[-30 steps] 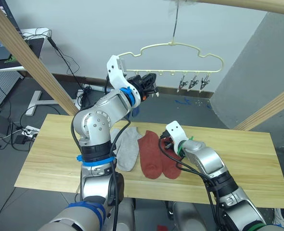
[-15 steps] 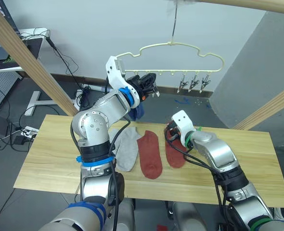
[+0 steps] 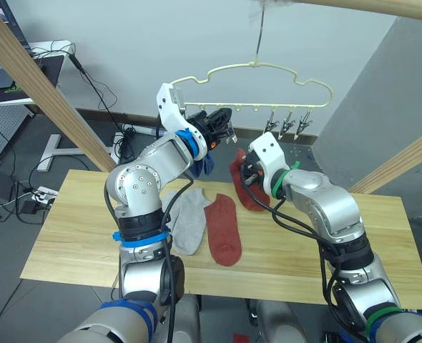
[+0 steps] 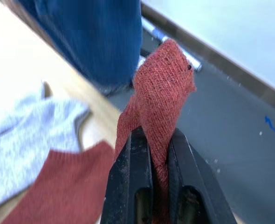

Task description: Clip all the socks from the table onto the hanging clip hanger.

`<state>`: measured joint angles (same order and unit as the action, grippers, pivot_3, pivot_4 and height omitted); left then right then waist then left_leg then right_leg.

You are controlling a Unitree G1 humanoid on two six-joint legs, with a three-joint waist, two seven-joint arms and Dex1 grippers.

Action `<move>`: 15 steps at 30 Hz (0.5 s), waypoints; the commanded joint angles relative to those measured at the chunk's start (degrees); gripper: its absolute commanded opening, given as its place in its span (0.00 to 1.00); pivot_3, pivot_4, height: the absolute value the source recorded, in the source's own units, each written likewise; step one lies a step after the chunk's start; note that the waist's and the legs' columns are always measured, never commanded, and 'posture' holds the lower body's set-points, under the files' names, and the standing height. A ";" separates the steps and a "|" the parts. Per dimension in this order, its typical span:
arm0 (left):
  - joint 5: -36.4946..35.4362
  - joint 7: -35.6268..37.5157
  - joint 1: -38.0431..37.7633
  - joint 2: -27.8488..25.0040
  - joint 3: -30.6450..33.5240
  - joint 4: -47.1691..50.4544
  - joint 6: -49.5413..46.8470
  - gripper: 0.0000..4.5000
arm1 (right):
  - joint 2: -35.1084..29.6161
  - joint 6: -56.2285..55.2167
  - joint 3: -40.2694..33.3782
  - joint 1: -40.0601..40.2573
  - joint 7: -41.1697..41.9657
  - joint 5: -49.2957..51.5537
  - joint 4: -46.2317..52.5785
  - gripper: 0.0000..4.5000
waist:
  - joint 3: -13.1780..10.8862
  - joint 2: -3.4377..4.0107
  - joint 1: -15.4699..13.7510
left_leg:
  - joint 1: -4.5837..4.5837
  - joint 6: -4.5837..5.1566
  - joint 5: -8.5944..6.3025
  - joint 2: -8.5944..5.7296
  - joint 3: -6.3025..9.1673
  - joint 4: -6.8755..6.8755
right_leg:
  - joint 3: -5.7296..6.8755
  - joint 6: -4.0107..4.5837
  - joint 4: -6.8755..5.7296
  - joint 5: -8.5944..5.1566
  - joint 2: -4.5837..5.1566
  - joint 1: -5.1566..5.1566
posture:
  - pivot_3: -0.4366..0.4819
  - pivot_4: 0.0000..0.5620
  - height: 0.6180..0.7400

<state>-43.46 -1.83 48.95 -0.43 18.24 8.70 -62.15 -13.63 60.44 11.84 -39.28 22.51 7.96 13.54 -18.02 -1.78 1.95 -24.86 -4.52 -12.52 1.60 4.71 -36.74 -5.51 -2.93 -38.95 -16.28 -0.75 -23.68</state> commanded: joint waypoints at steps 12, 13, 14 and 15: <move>-0.64 0.76 1.18 -0.65 -1.15 1.11 3.01 0.00 | 1.44 -0.07 -1.83 -4.84 -0.18 1.71 2.77 0.09 | 0.00 0.00 0.02 | -0.03 0.00 0.00 0.00 -0.03 0.00 | -0.01 0.00 -0.01 0.00 0.02 -0.04 | 0.46 0.53 1.00; -0.61 0.76 1.17 -0.67 -1.19 1.08 3.16 0.00 | 1.46 -0.02 -1.89 -5.04 -0.14 1.79 2.91 0.09 | 0.00 0.00 0.03 | -0.03 0.00 0.00 0.00 -0.02 0.00 | -0.01 0.01 -0.01 0.00 0.02 -0.05 | 0.45 0.53 1.00; -0.53 0.77 1.18 -0.70 -1.24 1.04 3.37 0.00 | 1.48 0.05 -1.90 -5.23 -0.06 1.88 3.08 0.09 | 0.00 0.00 0.04 | -0.03 0.00 0.00 0.00 -0.02 0.00 | -0.01 0.01 -0.02 0.00 0.02 -0.06 | 0.45 0.53 1.00; -0.50 0.80 1.21 -0.74 -1.24 0.98 3.51 0.00 | 1.53 0.10 -1.87 -5.45 0.02 1.99 3.25 0.09 | 0.00 0.00 0.04 | -0.04 0.00 0.00 0.00 -0.02 0.00 | -0.01 0.01 -0.03 0.01 0.02 -0.07 | 0.46 0.53 1.00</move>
<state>-43.39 -1.80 48.96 -1.01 17.76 8.30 -60.56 -12.33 60.64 11.23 -43.72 22.43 8.73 13.64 -18.02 -1.78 1.99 -24.90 -4.52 -12.52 1.60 4.68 -36.75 -5.52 -2.92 -38.98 -16.28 -0.73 -23.75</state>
